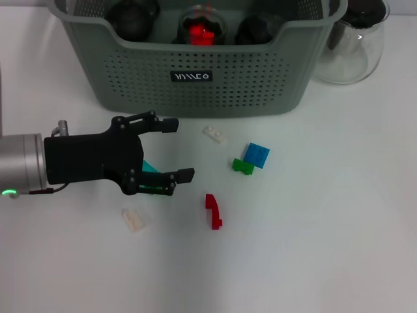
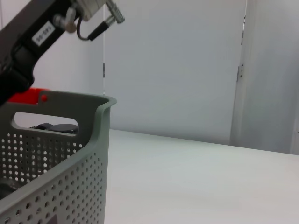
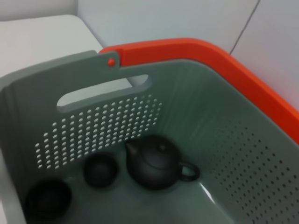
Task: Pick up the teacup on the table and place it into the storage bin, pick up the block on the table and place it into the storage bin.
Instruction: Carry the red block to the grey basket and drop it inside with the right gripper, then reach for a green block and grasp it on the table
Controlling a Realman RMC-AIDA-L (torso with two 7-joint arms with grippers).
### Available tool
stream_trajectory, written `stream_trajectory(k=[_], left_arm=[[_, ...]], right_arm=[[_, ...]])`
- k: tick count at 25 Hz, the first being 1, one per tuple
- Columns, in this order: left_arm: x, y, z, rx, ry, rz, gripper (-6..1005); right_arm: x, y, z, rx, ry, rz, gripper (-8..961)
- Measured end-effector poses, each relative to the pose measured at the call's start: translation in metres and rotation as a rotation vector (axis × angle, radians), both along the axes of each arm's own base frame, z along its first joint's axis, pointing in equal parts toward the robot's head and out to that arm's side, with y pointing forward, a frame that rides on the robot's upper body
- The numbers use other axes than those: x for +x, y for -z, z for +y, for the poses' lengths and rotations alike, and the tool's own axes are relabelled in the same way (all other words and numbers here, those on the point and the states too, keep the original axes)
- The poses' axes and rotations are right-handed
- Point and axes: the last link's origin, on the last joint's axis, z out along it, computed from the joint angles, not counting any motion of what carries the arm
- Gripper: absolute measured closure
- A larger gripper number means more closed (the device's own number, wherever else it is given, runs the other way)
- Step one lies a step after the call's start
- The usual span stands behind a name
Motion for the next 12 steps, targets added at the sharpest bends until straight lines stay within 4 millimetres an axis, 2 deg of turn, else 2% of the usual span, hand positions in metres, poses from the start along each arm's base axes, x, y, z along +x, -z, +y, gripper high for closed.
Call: stream_trajectory(k=[5,9,12], left_arm=[[0.0,0.0,0.0,0.0,0.002,-0.001,164],[0.001,-0.001,0.0,-0.002,0.008,-0.005,165],[0.002,-0.001,-0.002,-0.008,0.016,-0.011,165]], right_arm=[[0.004,0.006,-0.001,-0.001,0.003,-0.01,597],[-0.001,-0.001,-0.003,-0.006,0.0,0.042,423],[-0.009,-0.02,-0.012,-0.027,-0.025,0.12,306]])
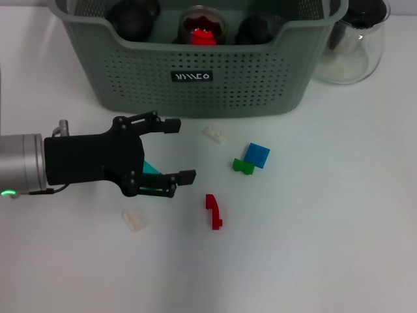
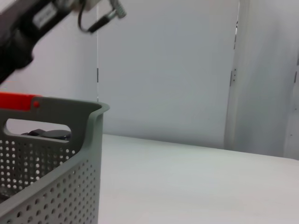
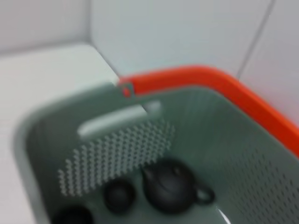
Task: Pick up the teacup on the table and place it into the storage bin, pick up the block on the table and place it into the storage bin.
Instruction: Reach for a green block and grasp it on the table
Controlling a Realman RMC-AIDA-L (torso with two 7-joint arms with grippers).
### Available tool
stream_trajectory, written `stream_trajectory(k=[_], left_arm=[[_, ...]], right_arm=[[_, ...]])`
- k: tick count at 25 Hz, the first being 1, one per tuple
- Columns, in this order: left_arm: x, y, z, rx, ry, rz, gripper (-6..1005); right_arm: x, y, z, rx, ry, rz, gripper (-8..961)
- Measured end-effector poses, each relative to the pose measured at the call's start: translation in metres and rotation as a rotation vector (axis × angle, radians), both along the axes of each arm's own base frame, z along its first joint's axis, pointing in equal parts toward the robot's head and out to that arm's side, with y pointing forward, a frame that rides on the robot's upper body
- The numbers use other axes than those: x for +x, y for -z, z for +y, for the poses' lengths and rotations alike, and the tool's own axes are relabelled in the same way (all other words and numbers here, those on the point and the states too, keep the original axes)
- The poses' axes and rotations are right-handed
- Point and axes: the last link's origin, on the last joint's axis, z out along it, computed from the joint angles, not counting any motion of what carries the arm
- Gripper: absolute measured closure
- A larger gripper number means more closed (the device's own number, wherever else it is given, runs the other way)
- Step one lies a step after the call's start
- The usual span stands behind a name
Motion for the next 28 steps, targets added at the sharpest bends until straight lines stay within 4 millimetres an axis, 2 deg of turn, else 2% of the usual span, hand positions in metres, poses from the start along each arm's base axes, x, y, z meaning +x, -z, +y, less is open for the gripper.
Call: stream_trajectory(k=[4,7,10,13,17,20,24,28], left_arm=[[0.0,0.0,-0.001,-0.005,0.003,0.002,166],[0.0,0.001,-0.001,-0.008,0.004,0.004,167],[0.0,0.001,-0.001,-0.01,0.004,0.005,168],[-0.001,0.001,-0.002,-0.01,0.001,0.006,168],[-0.002,0.001,-0.003,-0.01,0.0,0.007,169],[-0.003,0.0,-0.003,-0.009,-0.002,0.008,170],[-0.003,0.0,-0.004,-0.008,-0.004,0.008,171],[-0.004,0.0,-0.004,-0.008,-0.005,0.008,172]], right_arm=[[-0.004,-0.029,-0.023,-0.074,-0.039,0.074,184],[0.002,-0.053,-0.043,-0.154,-0.063,0.147,184],[0.017,-0.077,-0.064,-0.262,-0.09,0.22,185],[0.038,-0.089,-0.085,-0.387,-0.114,0.239,187],[0.07,-0.089,-0.109,-0.536,-0.097,0.181,188],[0.093,-0.082,-0.119,-0.608,-0.029,0.111,188],[0.119,-0.067,-0.12,-0.639,0.088,0.005,188],[0.128,-0.043,-0.115,-0.64,0.127,-0.087,189]])
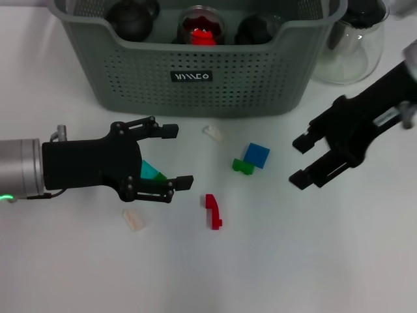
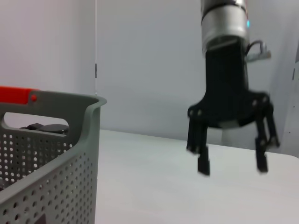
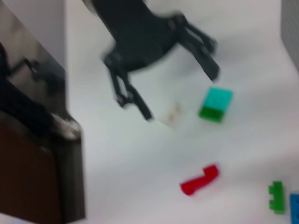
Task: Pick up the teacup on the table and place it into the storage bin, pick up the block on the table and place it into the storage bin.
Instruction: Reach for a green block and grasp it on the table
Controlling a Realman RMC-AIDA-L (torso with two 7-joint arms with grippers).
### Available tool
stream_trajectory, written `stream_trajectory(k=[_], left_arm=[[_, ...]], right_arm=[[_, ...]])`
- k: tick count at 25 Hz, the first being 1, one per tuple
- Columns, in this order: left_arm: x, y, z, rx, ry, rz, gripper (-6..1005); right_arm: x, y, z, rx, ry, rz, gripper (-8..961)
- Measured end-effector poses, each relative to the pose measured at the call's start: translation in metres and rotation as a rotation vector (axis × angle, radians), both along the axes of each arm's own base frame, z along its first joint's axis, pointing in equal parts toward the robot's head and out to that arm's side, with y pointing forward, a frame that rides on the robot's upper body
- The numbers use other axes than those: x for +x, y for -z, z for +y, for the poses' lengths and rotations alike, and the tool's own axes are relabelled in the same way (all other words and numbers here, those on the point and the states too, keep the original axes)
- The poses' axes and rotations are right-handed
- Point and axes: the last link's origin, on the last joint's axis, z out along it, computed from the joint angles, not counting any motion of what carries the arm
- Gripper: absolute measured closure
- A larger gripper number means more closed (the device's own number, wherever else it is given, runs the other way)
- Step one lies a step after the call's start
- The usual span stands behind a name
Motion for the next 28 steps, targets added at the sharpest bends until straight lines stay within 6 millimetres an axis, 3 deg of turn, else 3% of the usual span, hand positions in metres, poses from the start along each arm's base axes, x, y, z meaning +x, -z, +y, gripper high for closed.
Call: stream_trajectory(k=[7,13,28], left_arm=[[0.0,0.0,0.0,0.001,-0.001,-0.001,173],[0.0,0.0,0.0,0.003,-0.005,-0.006,175],[0.0,0.001,0.001,0.007,-0.012,-0.006,178]], right_arm=[[0.0,0.06,0.014,0.019,-0.103,-0.153,189],[0.001,0.096,0.025,0.075,-0.167,-0.193,189],[0.001,0.134,0.026,0.153,-0.241,-0.233,206]])
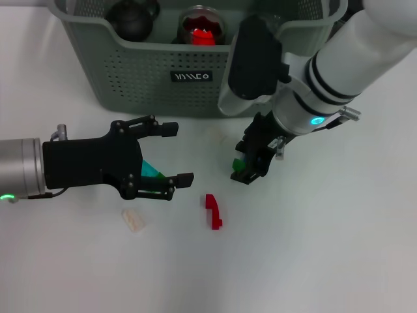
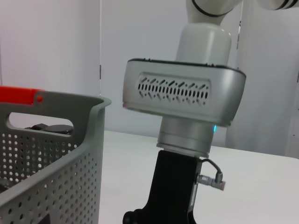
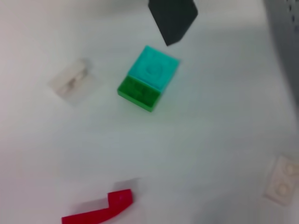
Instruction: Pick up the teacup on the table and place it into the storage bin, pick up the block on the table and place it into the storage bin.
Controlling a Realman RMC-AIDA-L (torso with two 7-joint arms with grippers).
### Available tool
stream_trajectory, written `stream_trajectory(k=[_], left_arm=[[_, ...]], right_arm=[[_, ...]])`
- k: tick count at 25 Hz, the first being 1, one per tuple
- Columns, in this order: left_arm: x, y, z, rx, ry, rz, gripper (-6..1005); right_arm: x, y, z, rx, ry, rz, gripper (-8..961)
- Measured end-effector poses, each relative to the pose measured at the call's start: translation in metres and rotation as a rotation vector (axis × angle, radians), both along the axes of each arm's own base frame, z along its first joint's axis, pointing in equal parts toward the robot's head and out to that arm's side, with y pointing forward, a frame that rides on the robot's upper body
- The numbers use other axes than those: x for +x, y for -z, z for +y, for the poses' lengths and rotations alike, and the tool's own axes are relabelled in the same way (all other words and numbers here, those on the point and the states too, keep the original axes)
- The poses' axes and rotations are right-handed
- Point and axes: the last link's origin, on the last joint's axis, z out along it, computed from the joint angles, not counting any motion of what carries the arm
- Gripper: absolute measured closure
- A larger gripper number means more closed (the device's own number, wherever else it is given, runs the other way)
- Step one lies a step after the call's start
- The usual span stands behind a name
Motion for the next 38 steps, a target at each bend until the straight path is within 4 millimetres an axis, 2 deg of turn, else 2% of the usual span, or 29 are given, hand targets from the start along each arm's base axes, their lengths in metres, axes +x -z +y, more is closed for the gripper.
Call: stream_trajectory(k=[2,8,24,27,32,38], left_arm=[[0.0,0.0,0.0,0.001,0.0,0.0,179],[0.0,0.0,0.0,0.001,0.0,-0.001,180],[0.0,-0.001,0.001,0.006,-0.001,0.0,184],[0.0,-0.001,0.001,0.007,-0.002,0.0,185],[-0.001,-0.002,0.0,0.006,-0.001,0.0,186],[-0.003,-0.007,0.0,0.013,-0.007,-0.003,187]], right_arm=[[0.0,0.002,0.0,0.006,-0.005,-0.004,218],[-0.002,0.005,-0.002,0.0,-0.01,0.0,470],[0.001,0.007,-0.001,0.006,-0.018,-0.019,552],[-0.004,0.003,-0.001,0.006,-0.014,-0.006,772],[-0.023,-0.016,-0.004,-0.021,-0.002,0.052,783],[-0.056,-0.068,-0.007,-0.061,0.04,0.11,785]])
